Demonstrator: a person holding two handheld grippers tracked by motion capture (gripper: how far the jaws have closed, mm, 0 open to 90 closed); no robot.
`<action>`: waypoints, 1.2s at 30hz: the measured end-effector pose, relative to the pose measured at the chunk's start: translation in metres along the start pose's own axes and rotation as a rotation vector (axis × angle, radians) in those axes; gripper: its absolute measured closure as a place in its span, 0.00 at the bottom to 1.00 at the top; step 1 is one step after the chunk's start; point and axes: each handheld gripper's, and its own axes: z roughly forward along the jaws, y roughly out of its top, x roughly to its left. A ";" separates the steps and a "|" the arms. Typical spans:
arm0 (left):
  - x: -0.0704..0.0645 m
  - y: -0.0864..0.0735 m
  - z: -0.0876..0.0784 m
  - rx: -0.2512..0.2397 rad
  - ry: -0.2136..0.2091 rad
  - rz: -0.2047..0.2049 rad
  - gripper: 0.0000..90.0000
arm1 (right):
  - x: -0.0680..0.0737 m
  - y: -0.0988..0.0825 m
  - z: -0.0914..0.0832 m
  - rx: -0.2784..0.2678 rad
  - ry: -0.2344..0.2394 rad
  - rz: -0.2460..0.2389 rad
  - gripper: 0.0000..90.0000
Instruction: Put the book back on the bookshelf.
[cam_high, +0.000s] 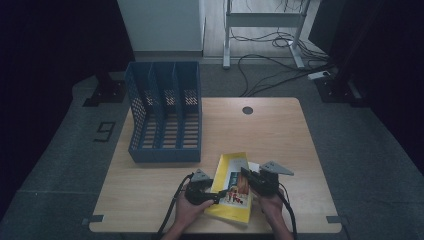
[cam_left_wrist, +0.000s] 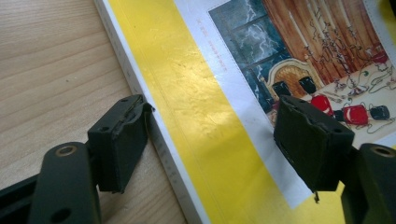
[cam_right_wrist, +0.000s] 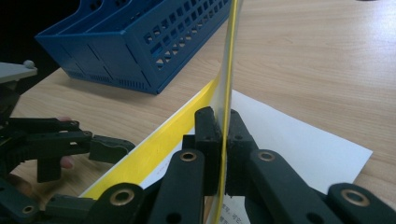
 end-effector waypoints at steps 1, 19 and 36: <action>0.001 0.001 0.001 0.002 -0.009 -0.003 0.28 | 0.000 0.000 0.000 -0.003 0.002 0.006 0.96; 0.019 0.021 0.008 -0.001 -0.076 -0.066 0.30 | 0.003 0.006 -0.008 -0.044 0.039 0.005 0.97; 0.025 0.024 0.010 -0.036 -0.141 -0.106 0.29 | 0.014 0.013 -0.017 -0.076 0.061 -0.038 0.97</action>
